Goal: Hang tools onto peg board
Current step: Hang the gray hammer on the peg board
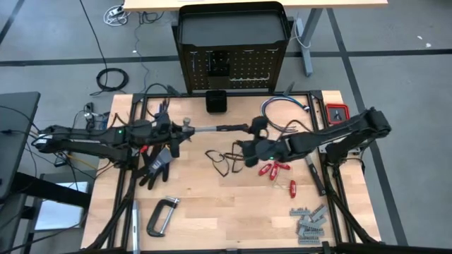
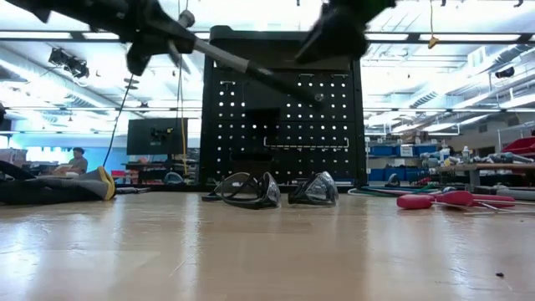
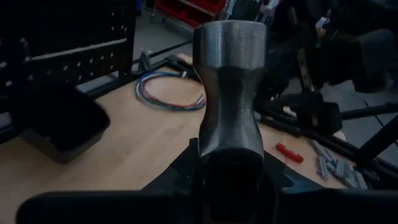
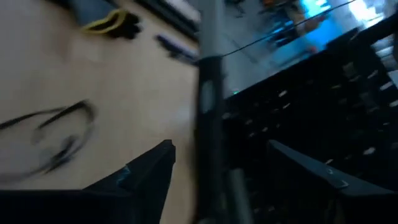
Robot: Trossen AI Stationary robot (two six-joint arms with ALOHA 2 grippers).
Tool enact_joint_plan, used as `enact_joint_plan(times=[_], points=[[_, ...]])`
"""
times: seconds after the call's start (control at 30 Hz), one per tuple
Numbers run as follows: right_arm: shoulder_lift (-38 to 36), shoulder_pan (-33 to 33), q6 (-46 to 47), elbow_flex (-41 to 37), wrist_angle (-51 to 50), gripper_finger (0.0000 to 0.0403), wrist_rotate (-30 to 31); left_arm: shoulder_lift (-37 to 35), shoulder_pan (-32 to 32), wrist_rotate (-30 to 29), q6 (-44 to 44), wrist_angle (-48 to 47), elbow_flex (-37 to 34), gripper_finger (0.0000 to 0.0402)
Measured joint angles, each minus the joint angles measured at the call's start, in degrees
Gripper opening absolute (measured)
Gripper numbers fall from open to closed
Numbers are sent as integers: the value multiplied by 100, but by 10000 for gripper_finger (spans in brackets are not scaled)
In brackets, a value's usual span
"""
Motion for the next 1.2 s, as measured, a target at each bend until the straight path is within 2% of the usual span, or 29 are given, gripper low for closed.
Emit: enact_joint_plan(times=[0.07,0.17,0.47,0.6,0.87,1.2], points=[[274,-70,-389,233,257,272,241,-83,-25,-135,-28,-73,1,83],[648,-201,-723,547,331,274,275,-94,-31,-359,-40,-239,0,83],[1469,-560,-699,779,278,256,222,-106,-27,-526,-109,-151,0,83],[1576,-704,-647,781,389,244,359,-95,-29,-504,-146,-156,0,83],[1588,-885,-243,779,456,204,296,-97,-31,-505,-157,-66,0,83],[1585,-885,-215,779,488,122,250,-95,-31,-509,-149,-63,0,83]])
